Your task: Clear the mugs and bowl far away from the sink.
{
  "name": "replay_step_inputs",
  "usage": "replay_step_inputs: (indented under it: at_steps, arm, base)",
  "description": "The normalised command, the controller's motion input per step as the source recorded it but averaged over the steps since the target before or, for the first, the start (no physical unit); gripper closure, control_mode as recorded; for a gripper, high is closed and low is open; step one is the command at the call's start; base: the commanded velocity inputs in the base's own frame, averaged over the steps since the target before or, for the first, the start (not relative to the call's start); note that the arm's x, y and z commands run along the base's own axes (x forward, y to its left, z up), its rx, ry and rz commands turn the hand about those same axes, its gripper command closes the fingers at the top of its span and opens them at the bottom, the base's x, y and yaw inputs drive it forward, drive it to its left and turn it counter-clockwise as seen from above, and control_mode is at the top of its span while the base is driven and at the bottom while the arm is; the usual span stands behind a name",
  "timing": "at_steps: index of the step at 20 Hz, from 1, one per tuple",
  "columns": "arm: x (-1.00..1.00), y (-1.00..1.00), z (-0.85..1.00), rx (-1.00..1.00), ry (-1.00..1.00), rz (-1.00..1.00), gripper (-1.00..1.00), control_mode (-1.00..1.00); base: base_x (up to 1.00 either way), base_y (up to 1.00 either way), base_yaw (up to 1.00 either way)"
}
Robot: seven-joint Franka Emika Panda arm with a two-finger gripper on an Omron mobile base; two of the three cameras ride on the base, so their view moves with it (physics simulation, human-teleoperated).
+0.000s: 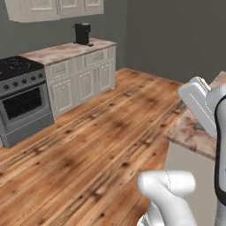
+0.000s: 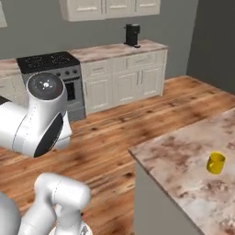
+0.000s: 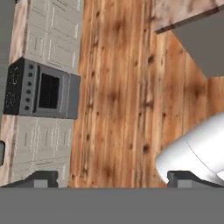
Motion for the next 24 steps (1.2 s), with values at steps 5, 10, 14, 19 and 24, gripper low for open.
replay_step_inputs:
  at_steps: [5,10,14,19,24]
  arm:
    - [0.0,0.0,0.0,0.0,0.0,0.0,-1.0,1.0]
    - [0.0,0.0,0.0,0.0,0.0,0.0,-1.0,1.0]
    - [0.0,0.0,0.0,0.0,0.0,0.0,-1.0,1.0]
    - [0.0,0.0,0.0,0.0,0.0,0.0,-1.0,1.0]
    - [0.0,0.0,0.0,0.0,0.0,0.0,-1.0,1.0]
  base:
    - [0.0,0.0,1.0]
    - [0.0,0.0,1.0]
    - [0.0,0.0,1.0]
    - [0.35,-0.2,0.85]
    - [0.76,-0.88,0.46]
